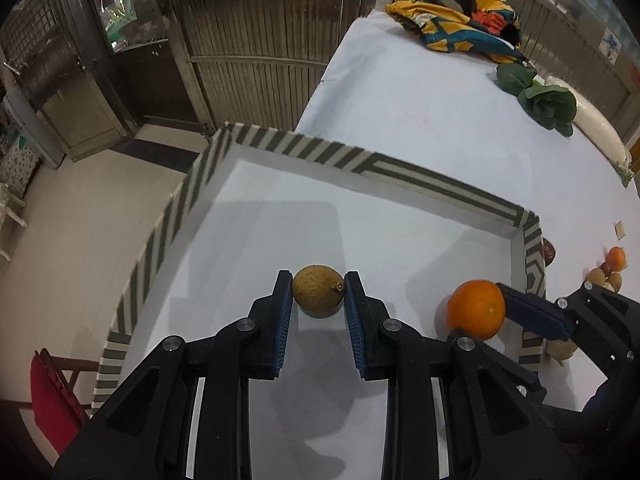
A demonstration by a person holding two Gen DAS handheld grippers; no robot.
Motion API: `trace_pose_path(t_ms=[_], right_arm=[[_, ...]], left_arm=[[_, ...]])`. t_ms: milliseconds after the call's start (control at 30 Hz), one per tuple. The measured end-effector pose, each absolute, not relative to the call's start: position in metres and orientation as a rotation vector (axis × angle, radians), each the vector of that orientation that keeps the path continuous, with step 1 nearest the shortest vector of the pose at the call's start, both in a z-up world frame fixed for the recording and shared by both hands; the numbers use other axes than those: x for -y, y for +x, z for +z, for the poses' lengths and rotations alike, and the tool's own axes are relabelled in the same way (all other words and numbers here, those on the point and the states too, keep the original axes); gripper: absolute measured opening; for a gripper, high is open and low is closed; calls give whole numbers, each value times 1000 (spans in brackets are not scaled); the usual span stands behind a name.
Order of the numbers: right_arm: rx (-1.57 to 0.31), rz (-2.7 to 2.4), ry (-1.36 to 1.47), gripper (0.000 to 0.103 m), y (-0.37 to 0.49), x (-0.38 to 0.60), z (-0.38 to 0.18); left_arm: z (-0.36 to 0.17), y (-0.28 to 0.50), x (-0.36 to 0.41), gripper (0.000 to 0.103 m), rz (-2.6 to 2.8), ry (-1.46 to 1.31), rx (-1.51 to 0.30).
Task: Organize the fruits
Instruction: 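Carry kiwi and orange into the striped tray and open both grippers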
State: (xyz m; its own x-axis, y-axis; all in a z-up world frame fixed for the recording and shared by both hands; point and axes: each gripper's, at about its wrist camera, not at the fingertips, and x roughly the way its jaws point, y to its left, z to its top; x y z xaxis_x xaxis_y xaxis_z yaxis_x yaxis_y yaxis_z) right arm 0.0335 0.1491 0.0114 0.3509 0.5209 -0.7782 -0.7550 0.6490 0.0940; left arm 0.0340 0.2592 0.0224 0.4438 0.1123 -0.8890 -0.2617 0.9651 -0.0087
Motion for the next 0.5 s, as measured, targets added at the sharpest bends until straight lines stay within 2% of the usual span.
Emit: trace_pose_path(t_ms=[200, 233, 300, 333, 367, 500], right_arm=[[-868, 833, -355, 31, 34, -156, 9], [-870, 832, -355, 31, 35, -156, 9], [-874, 833, -360, 32, 36, -156, 9], [-876, 837, -359, 33, 37, -156, 9], [-878, 839, -355, 33, 37, -156, 9], [-882, 839, -330, 33, 35, -151, 13]], left_arm=[[19, 36, -256, 25, 246, -143, -1095], [19, 36, -257, 27, 246, -147, -1097], [18, 37, -257, 38, 238, -162, -1108], [18, 37, -257, 50, 231, -168, -1110], [18, 36, -258, 58, 226, -173, -1110], [27, 29, -257, 58, 233, -169, -1086]])
